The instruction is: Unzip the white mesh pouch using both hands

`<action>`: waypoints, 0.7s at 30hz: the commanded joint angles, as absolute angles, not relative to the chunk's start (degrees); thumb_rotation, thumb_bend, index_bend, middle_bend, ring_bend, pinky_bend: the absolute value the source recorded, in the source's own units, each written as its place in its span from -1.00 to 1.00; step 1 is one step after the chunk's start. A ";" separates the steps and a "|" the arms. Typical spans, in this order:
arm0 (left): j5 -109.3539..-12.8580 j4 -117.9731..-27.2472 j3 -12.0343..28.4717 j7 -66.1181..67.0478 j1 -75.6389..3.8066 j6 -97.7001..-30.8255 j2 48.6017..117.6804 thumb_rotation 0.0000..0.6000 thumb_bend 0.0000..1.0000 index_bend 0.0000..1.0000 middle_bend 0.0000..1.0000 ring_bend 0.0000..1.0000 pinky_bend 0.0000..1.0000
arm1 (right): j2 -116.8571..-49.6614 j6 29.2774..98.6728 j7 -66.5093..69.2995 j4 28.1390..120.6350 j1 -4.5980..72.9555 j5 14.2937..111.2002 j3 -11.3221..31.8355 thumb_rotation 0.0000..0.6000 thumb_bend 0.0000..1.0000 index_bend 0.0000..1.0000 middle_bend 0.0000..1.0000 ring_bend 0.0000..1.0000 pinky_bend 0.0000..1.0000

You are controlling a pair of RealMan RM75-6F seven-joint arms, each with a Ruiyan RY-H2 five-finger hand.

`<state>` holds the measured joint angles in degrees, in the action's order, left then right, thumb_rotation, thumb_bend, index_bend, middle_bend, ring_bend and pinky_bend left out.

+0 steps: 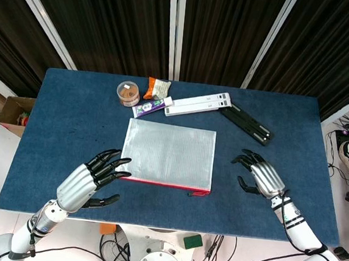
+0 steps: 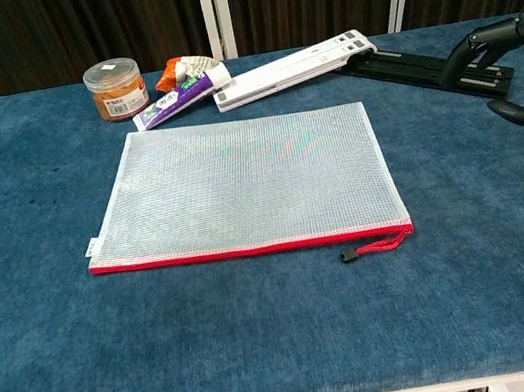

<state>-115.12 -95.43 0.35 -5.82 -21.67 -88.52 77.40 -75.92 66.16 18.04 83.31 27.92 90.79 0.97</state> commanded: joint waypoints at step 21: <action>-106.80 -87.02 3.51 0.57 -37.73 -60.41 91.36 1.00 -0.51 -0.29 -0.66 -0.85 -0.69 | -66.41 81.03 21.22 84.50 22.18 89.74 6.08 1.00 -0.05 -0.27 -0.38 -0.77 -0.57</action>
